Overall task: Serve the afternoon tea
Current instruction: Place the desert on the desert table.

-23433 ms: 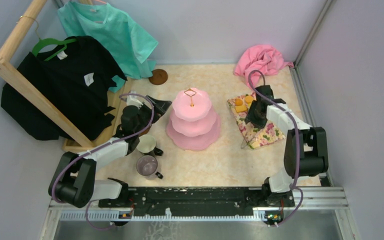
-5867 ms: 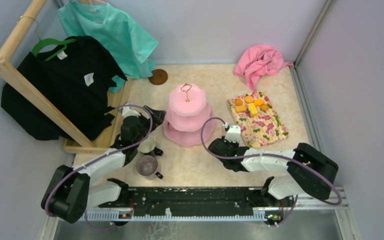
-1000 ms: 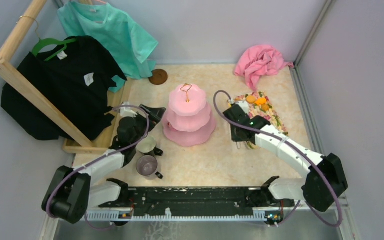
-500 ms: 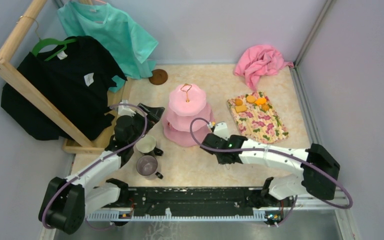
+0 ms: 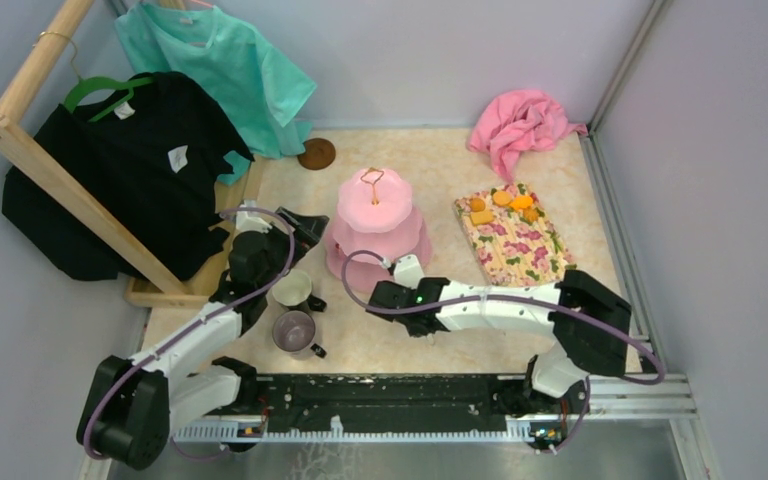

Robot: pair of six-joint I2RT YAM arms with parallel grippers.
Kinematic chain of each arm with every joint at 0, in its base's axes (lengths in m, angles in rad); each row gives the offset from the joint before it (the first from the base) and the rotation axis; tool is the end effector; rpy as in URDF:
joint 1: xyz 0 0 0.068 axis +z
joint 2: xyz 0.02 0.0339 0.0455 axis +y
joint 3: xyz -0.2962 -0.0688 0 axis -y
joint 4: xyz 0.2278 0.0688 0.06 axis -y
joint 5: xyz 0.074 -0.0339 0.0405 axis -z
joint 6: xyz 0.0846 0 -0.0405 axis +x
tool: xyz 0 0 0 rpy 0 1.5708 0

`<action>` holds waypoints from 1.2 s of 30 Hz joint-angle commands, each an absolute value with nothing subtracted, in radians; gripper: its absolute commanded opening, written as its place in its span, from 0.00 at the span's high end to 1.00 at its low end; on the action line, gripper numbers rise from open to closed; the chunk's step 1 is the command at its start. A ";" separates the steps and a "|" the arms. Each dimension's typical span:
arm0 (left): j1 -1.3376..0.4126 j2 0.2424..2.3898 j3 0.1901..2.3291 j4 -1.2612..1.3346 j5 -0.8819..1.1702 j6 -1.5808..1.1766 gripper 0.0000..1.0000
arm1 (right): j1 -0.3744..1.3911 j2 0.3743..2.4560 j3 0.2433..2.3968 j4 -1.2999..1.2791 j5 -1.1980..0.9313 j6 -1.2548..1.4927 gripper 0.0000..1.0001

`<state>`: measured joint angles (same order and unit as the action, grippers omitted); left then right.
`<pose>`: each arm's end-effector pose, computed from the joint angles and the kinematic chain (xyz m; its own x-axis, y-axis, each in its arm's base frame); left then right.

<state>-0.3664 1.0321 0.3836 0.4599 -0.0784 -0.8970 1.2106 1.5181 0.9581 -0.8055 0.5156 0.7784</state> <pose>0.2277 -0.0803 0.2483 -0.3322 -0.7070 -0.6244 0.0412 0.6504 -0.7584 0.1305 0.2280 0.1946 -0.7925 -0.3710 -0.4841 -0.3122 0.9286 -0.2006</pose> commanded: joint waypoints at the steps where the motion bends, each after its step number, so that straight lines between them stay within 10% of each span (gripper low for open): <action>1: -0.362 1.019 0.399 0.460 -0.084 -0.879 0.01 | 1.229 1.554 1.045 -0.764 0.550 0.766 1.00; 17: -0.361 1.023 0.387 0.481 -0.081 -0.877 0.01 | 1.229 1.712 1.212 -0.809 0.550 0.717 0.97; 36: -0.362 1.025 0.390 0.479 -0.077 -0.882 0.01 | 1.221 1.695 1.213 -0.818 0.540 0.716 0.62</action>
<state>-0.3664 1.0321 0.3832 0.4625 -0.0780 -0.8928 1.2171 1.7309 1.1675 -0.8192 0.5182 0.7174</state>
